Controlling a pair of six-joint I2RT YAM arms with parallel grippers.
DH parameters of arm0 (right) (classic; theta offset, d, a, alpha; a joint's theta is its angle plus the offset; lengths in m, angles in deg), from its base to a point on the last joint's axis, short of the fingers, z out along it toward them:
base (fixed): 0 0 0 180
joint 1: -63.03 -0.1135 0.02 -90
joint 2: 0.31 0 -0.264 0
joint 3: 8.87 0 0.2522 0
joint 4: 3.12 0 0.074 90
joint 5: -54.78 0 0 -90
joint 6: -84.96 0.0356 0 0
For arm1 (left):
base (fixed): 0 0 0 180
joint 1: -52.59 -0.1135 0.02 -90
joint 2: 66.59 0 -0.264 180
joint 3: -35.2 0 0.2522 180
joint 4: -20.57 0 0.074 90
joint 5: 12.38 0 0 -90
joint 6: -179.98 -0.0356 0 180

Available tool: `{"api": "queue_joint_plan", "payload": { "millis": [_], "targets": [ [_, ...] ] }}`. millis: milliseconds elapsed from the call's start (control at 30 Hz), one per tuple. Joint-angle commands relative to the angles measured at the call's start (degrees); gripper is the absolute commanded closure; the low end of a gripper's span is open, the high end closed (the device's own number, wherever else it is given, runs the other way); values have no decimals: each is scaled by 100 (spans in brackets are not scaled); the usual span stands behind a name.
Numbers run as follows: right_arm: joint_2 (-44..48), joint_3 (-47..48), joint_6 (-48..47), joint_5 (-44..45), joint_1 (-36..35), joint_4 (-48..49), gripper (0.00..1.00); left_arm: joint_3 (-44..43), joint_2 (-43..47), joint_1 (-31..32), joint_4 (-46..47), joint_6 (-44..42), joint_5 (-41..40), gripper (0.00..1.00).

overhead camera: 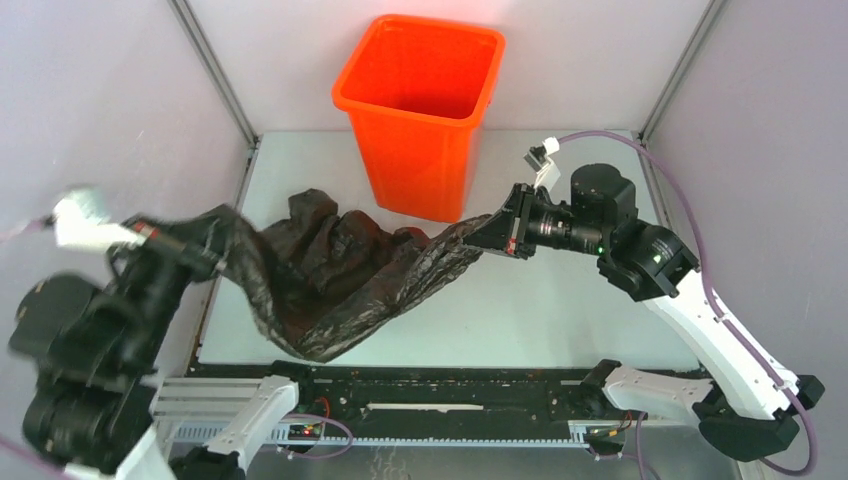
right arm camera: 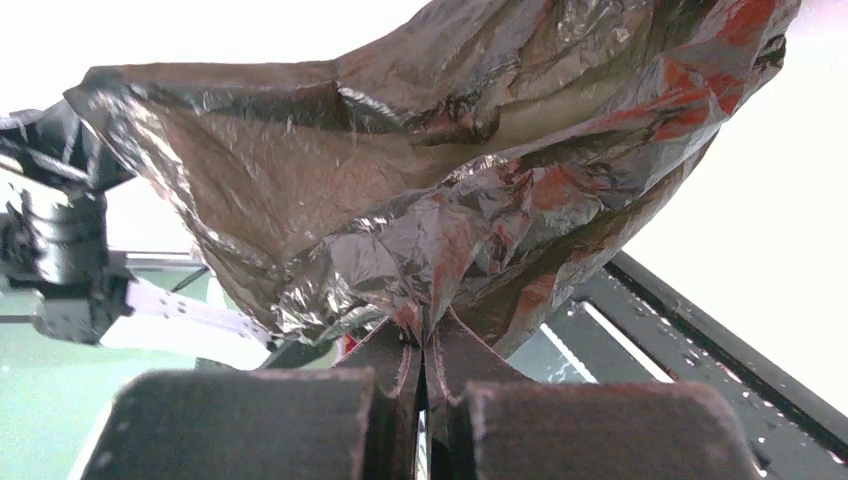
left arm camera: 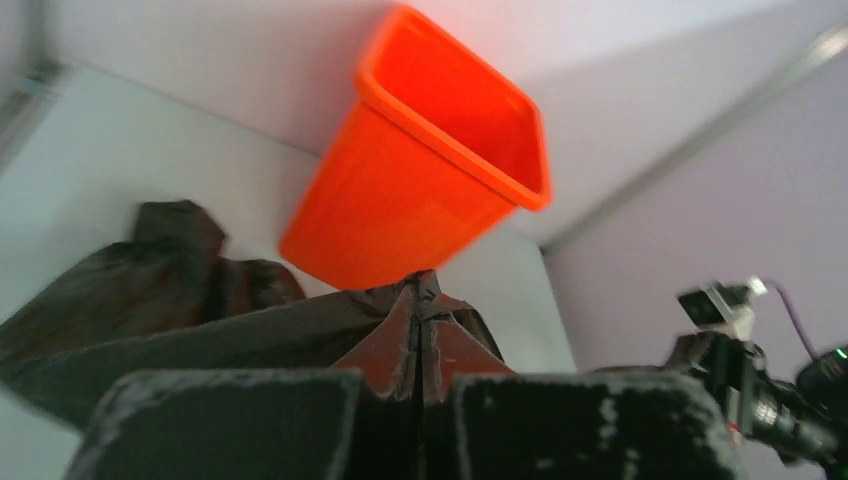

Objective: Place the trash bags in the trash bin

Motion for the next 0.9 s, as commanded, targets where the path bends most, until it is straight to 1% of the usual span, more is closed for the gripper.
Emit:
{"api": "queue_joint_plan", "payload": {
  "millis": [0,67,133,200,267,333,400,467,533,567,667,700,767,867],
  "targets": [
    [-521,563,-801,-109,-35,-411,100,89,-840,21,862,313,2233,100],
    [-907,1056,-1164,-46,-192,-642,100,325,-1159,80,1281,584,2958,100],
    [-1343,1625,-1516,-30,-337,-822,100,545,-1335,300,1618,838,3167,100],
    [-1758,2183,-1755,-81,-465,-953,100,731,-1503,653,1860,950,3272,100],
    [-2142,2614,-1855,-295,-550,-934,100,857,-1688,1048,1984,1090,3343,100],
    [-2372,2906,-1844,-473,-571,-852,100,1132,-1845,1265,2264,1359,3551,100],
    [-2510,3079,-1690,-682,-512,-707,100,1356,-1991,1480,2576,1560,3671,100],
    [-2540,3054,-1361,-940,-395,-428,100,1346,-2158,1707,2666,1558,3582,100],
    [-2465,2730,-901,-1192,-216,1,100,1356,-2346,1839,2743,1577,3533,100],
    [-2390,2505,-637,-1367,-109,436,99,1385,-2409,1850,2776,1635,3508,100],
    [-1989,1508,435,-1861,303,1785,90,1493,-2511,1851,2983,1809,3355,100],
    [-1862,1171,776,-1970,433,2260,85,1528,-2541,1851,3070,1892,3347,100],
    [-1658,718,1348,-2049,608,2900,69,1579,-2628,1851,3140,1980,3323,100],
    [-1471,483,1685,-1951,750,3045,44,1679,-2720,1851,3192,2066,3267,100]
  ]
}}
